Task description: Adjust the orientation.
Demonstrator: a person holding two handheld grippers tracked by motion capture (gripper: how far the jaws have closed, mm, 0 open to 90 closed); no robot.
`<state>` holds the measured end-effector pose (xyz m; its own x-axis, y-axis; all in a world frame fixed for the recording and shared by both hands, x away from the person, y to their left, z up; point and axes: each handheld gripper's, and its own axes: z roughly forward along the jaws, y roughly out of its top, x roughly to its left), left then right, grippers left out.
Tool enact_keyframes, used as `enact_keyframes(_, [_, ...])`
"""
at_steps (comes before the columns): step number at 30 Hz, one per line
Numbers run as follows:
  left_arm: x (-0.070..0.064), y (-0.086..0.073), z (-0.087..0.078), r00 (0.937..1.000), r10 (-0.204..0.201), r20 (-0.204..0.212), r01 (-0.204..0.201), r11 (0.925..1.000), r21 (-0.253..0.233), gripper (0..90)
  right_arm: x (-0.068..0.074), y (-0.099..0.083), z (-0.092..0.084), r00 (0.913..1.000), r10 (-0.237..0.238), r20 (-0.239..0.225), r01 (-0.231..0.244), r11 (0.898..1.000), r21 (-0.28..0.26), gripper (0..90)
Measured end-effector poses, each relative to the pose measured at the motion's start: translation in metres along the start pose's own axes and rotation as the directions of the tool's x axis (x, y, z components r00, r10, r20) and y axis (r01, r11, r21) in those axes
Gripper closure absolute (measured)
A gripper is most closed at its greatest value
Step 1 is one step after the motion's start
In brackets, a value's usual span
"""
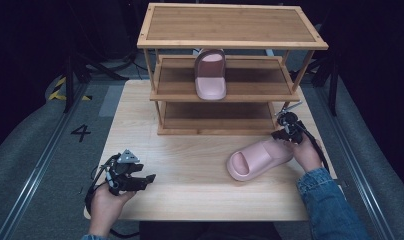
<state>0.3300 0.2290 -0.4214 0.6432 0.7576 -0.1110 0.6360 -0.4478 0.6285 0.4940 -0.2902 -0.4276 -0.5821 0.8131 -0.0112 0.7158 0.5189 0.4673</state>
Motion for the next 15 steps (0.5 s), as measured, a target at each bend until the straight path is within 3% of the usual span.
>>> enact_keyframes(7, [0.0,0.021,0.003,0.9998,0.008,-0.02,-0.009,0.9992,-0.039,38.3,0.005,-0.025,-0.015,0.9992,-0.001,0.039,0.0,0.999,0.037,89.5])
enact_keyframes(11, [0.0,0.031,0.009,1.0,-0.003,0.008,0.004,0.9989,-0.046,38.4,0.007,-0.039,-0.023,0.9995,0.006,0.032,-0.007,0.998,0.056,89.5])
enact_keyframes(15, [0.0,0.041,0.016,0.9996,0.021,0.016,-0.02,0.9987,-0.046,38.6,0.011,-0.054,-0.033,0.9998,0.017,0.01,-0.018,0.997,0.075,89.4])
